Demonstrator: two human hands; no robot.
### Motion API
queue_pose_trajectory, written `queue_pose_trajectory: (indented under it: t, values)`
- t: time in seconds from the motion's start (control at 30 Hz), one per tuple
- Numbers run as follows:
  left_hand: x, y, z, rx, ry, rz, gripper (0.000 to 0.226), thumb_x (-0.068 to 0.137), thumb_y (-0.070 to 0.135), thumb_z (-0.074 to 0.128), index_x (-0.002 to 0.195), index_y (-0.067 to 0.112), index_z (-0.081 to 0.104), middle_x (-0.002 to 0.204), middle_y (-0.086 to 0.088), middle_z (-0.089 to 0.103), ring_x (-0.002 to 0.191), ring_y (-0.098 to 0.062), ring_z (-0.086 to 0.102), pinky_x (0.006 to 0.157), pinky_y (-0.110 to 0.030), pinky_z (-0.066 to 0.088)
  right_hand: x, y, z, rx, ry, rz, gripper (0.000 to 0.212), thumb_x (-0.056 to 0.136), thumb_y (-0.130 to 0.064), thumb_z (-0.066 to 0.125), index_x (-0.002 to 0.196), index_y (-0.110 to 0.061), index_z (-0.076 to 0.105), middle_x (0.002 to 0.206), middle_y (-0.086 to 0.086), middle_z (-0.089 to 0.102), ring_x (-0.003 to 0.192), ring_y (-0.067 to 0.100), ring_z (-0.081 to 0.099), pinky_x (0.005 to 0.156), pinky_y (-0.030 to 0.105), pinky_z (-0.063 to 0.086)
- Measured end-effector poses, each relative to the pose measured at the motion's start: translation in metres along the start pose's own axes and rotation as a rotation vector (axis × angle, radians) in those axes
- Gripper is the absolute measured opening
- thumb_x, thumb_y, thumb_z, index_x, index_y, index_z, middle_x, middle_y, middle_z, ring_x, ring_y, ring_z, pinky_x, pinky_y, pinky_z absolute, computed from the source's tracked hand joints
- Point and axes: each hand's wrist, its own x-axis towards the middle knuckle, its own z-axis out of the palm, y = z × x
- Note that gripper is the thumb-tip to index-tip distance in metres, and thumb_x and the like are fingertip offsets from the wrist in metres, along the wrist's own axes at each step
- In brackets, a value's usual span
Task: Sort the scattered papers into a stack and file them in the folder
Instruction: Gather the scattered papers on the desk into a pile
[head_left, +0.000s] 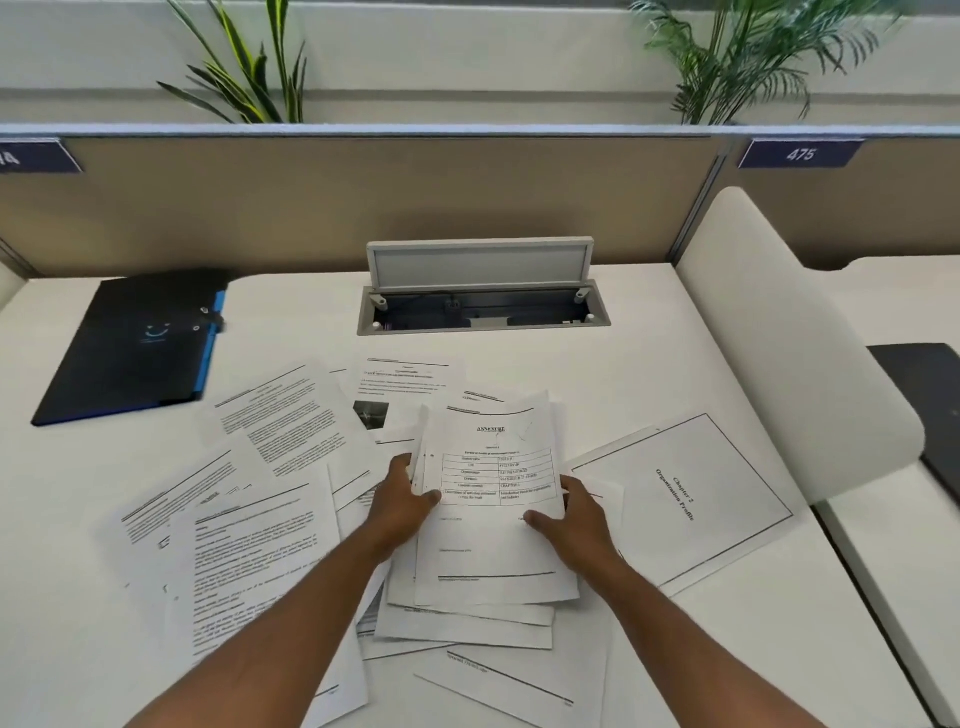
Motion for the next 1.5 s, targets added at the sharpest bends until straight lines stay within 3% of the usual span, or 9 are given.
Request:
queue_pose_trajectory:
  t: [0.17,0.3,0.4,0.5,0.7,0.83,0.97,1.2,1.5]
  values:
    - [0.002,0.01,-0.002,-0.189,0.043,0.005,0.04,0.088,0.01,0.071,0.121,0.022,0.053,0.119,-0.002,0.065,0.103,-0.019,0.064,0.08,-0.029,0.051,0.003,-0.003,-0.006,0.014,0.05,-0.007,0.056,0.082,-0.027,0.084,0.131,-0.018,0.059,0.122,-0.002,0.069,0.112,0.02,0.066,0.099,0.043,0.054]
    - [-0.007,0.028,-0.008,-0.387,-0.003,0.083,0.046,0.083,0.012,0.078,0.123,0.021,0.057,0.114,0.002,0.069,0.104,-0.019,0.067,0.077,-0.029,0.057,0.007,-0.008,-0.014,0.195,0.093,-0.03,0.063,0.078,-0.03,0.088,0.132,-0.02,0.057,0.124,-0.001,0.068,0.111,0.016,0.066,0.098,0.039,0.055]
    - [-0.019,0.045,-0.014,-0.514,-0.074,0.148,0.054,0.079,0.013,0.082,0.126,0.021,0.058,0.116,0.0,0.072,0.106,-0.023,0.069,0.086,-0.041,0.059,0.014,-0.019,-0.024,0.574,-0.032,0.022,0.079,0.077,-0.021,0.09,0.143,-0.014,0.05,0.128,0.006,0.072,0.119,0.024,0.067,0.11,0.047,0.049]
    - [-0.035,0.063,-0.021,-0.553,-0.123,0.192,0.052,0.078,0.016,0.084,0.123,0.025,0.06,0.115,0.001,0.073,0.104,-0.022,0.071,0.083,-0.04,0.06,0.021,-0.03,-0.038,0.746,-0.197,-0.022,0.068,0.076,-0.017,0.086,0.138,-0.01,0.059,0.126,0.011,0.074,0.121,0.032,0.068,0.112,0.055,0.046]
    - [-0.062,0.093,-0.039,-0.488,0.059,0.254,0.047,0.081,0.014,0.08,0.122,0.02,0.058,0.114,-0.001,0.072,0.103,-0.024,0.07,0.084,-0.045,0.061,0.009,-0.058,-0.057,0.703,-0.12,-0.198,0.045,0.074,-0.014,0.087,0.117,-0.014,0.075,0.115,0.005,0.079,0.109,0.033,0.073,0.081,0.034,0.063]
    - [-0.073,0.102,-0.04,-0.363,0.224,0.374,0.051,0.085,0.026,0.077,0.129,0.019,0.052,0.12,-0.003,0.064,0.106,-0.023,0.066,0.085,-0.045,0.06,-0.009,-0.077,-0.057,0.707,-0.021,-0.368,0.043,0.08,-0.015,0.088,0.12,-0.015,0.072,0.116,0.003,0.078,0.103,0.023,0.076,0.084,0.033,0.063]
    - [-0.078,0.089,-0.038,-0.36,0.321,0.408,0.046,0.086,0.028,0.075,0.126,0.017,0.052,0.115,0.001,0.067,0.104,-0.019,0.066,0.075,-0.028,0.061,-0.023,-0.084,-0.052,0.664,-0.014,-0.43,0.046,0.076,-0.02,0.09,0.116,-0.015,0.067,0.109,0.005,0.077,0.101,0.026,0.075,0.084,0.035,0.063]
    - [-0.08,0.075,-0.02,-0.439,0.29,0.365,0.03,0.1,0.026,0.054,0.129,0.025,0.047,0.123,0.005,0.064,0.111,-0.013,0.063,0.071,-0.013,0.056,-0.026,-0.083,-0.035,0.53,0.082,-0.429,0.039,0.087,-0.015,0.082,0.121,-0.018,0.064,0.109,0.003,0.073,0.105,0.022,0.07,0.082,0.032,0.065]
    - [-0.082,0.085,-0.013,-0.446,0.168,0.436,0.02,0.102,0.034,0.048,0.12,0.04,0.042,0.121,0.004,0.059,0.111,-0.018,0.062,0.083,-0.037,0.061,-0.029,-0.09,-0.025,0.644,0.124,-0.366,0.06,0.077,-0.034,0.081,0.13,-0.023,0.055,0.117,0.002,0.068,0.105,0.022,0.068,0.07,0.025,0.062]
